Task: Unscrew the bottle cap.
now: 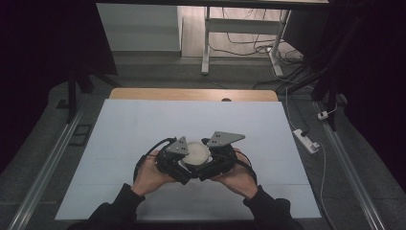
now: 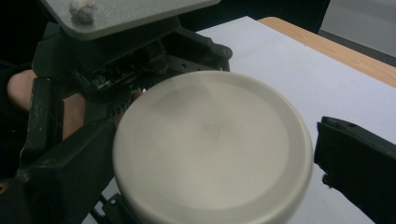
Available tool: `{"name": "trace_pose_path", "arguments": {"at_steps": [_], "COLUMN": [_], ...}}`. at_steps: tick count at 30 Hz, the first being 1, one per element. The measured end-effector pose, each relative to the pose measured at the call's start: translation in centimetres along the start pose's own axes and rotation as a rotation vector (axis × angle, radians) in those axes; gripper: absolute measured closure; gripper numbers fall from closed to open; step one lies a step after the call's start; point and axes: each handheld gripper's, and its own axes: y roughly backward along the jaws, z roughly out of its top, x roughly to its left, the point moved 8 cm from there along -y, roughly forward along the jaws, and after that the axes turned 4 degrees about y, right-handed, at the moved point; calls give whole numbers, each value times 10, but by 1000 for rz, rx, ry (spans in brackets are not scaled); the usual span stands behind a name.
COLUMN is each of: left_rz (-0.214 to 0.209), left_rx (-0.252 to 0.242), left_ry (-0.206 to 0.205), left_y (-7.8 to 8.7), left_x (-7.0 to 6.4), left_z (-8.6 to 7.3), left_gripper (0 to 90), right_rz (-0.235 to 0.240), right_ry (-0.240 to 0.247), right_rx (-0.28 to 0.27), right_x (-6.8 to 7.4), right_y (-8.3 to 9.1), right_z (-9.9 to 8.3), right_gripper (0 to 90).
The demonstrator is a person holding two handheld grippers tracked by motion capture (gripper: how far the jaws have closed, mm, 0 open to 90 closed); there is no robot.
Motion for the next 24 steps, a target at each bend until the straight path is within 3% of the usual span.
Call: {"name": "trace_pose_path", "arguments": {"at_steps": [13, 18, 24], "left_rz": [-51, -88, -178], "left_rx": [-1, -3, -3], "left_ry": [-2, -21, -76], "left_y": [0, 2, 6], "left_x": [-2, -4, -10], "left_z": [0, 0, -1], "left_gripper": [73, 73, 73], "right_rz": [49, 99, 196], "right_ry": [21, 33, 58], "right_rx": [-19, -26, -41], "right_x": [2, 4, 8], "right_y": [-2, 1, 4], "right_z": [0, 1, 1], "right_gripper": [74, 75, 76]}}
